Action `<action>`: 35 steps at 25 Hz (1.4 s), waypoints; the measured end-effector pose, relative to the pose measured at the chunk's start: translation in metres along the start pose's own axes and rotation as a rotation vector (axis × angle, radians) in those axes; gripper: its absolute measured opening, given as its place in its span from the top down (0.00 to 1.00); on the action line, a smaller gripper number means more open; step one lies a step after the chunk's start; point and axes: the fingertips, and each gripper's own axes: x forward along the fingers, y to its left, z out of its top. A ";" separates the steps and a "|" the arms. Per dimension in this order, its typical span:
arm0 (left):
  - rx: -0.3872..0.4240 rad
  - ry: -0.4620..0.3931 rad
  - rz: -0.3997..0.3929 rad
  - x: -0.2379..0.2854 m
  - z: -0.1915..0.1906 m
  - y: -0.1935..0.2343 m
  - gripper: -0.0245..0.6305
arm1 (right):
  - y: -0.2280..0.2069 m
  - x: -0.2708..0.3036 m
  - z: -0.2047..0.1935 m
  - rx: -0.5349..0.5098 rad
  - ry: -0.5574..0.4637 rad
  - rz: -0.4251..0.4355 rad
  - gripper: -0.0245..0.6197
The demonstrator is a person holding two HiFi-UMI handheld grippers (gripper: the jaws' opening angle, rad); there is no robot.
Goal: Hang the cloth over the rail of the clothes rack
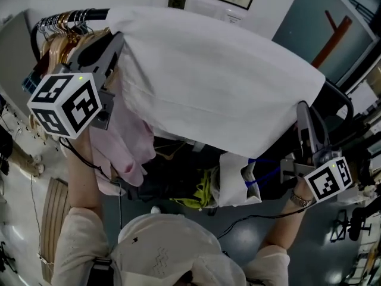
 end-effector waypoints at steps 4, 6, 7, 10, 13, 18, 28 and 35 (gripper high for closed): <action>0.139 -0.051 0.165 -0.002 -0.008 -0.001 0.91 | -0.009 -0.002 -0.008 0.010 -0.009 -0.061 0.91; 0.218 -0.064 0.256 -0.005 -0.011 -0.002 0.76 | -0.015 -0.005 -0.011 0.006 -0.012 -0.105 0.81; 0.243 -0.072 0.296 -0.008 -0.012 -0.001 0.70 | -0.019 -0.008 -0.011 0.001 -0.020 -0.134 0.79; 0.282 -0.118 0.391 -0.021 -0.011 0.005 0.68 | -0.033 -0.026 -0.005 -0.048 -0.074 -0.269 0.79; 0.232 -0.272 0.379 -0.044 -0.005 -0.005 0.68 | -0.024 -0.048 0.001 -0.154 -0.157 -0.347 0.79; 0.112 -0.470 0.135 -0.077 -0.040 -0.067 0.94 | 0.026 -0.057 -0.055 -0.101 -0.159 -0.215 0.93; -0.055 -0.140 -0.105 -0.084 -0.164 -0.146 0.95 | 0.091 -0.054 -0.178 -0.044 -0.002 -0.086 0.93; -0.028 -0.074 -0.100 -0.104 -0.231 -0.170 0.95 | 0.094 -0.059 -0.225 -0.017 0.047 -0.215 0.93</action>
